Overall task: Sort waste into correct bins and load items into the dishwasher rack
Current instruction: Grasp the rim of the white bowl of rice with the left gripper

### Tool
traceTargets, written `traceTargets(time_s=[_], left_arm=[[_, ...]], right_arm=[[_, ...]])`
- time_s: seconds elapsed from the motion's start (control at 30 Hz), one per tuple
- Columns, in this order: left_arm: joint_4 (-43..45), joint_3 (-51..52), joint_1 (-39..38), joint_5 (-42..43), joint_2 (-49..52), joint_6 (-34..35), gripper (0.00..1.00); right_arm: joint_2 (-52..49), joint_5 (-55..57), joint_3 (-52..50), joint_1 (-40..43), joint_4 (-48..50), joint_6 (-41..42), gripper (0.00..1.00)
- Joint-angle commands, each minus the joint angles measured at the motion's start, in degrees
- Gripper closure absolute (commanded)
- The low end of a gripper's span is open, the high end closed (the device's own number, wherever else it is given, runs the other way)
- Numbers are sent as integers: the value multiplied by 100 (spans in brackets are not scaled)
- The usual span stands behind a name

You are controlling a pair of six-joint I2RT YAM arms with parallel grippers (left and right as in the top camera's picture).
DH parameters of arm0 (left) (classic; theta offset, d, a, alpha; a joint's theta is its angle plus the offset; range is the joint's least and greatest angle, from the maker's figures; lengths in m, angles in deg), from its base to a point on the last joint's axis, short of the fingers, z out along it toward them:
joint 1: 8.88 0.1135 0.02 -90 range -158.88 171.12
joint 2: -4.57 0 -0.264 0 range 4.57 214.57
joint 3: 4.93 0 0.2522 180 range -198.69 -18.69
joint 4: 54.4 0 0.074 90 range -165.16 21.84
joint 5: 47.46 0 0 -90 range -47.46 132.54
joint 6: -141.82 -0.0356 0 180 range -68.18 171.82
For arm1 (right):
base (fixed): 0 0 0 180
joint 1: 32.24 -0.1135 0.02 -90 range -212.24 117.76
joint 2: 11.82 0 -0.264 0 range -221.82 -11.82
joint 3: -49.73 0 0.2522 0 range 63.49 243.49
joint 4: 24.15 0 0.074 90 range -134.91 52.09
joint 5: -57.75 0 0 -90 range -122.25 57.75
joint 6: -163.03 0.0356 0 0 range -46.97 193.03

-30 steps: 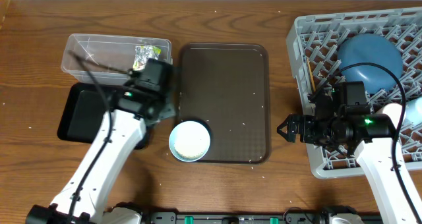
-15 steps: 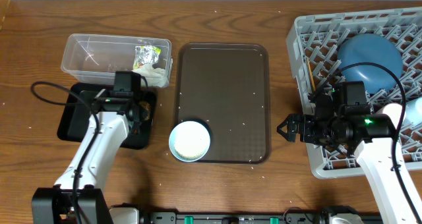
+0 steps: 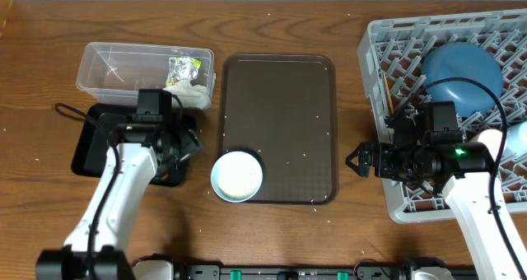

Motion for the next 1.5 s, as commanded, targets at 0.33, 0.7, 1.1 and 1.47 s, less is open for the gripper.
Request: traceTargets(time_s=[0.33, 0.7, 1.1, 1.47], left_arm=[[-452, -114, -2927, -9, -243, -1172, 22], [254, -111, -3897, -551, 809, -966, 35], [800, -111, -4059, -330, 1499, -1589, 76], [868, -107, -4061, -944, 1523, -2098, 91]], right_arm=[[-2, 514, -26, 323, 750, 686, 1], [-2, 1167, -26, 1283, 1298, 1270, 1], [-2, 1163, -26, 1464, 1198, 1281, 1], [-2, 1163, -26, 1464, 1027, 1281, 1]])
